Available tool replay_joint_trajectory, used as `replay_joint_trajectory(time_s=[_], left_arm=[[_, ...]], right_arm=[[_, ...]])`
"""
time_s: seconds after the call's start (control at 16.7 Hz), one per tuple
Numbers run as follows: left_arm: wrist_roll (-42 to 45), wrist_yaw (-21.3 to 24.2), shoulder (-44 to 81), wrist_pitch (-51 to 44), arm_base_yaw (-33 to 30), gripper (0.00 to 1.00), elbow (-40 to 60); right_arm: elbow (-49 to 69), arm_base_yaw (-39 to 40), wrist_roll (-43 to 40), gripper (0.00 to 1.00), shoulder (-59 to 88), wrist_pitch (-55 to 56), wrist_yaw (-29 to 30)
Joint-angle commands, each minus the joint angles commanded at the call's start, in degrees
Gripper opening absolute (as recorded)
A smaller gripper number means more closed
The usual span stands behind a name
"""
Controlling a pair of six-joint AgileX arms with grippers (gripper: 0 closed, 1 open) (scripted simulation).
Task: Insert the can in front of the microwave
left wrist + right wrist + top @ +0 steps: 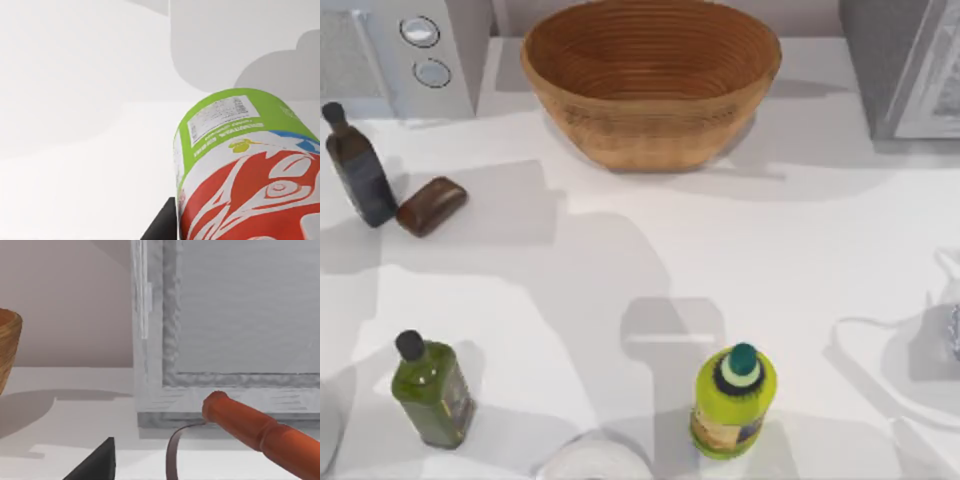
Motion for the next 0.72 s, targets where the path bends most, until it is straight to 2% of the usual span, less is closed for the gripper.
replay_joint_trajectory(time_s=[0.6, 0.72], left_arm=[[-0.2, 0.2, 0.2, 1.9, 0.2, 0.0, -1.6], [-0.2, 0.2, 0.2, 1.9, 0.2, 0.15, -1.6]], right_arm=[[0.0, 0.0, 0.0, 1.0, 0.0, 0.0, 0.0], [0.0, 0.0, 0.0, 1.0, 0.0, 0.0, 0.0]])
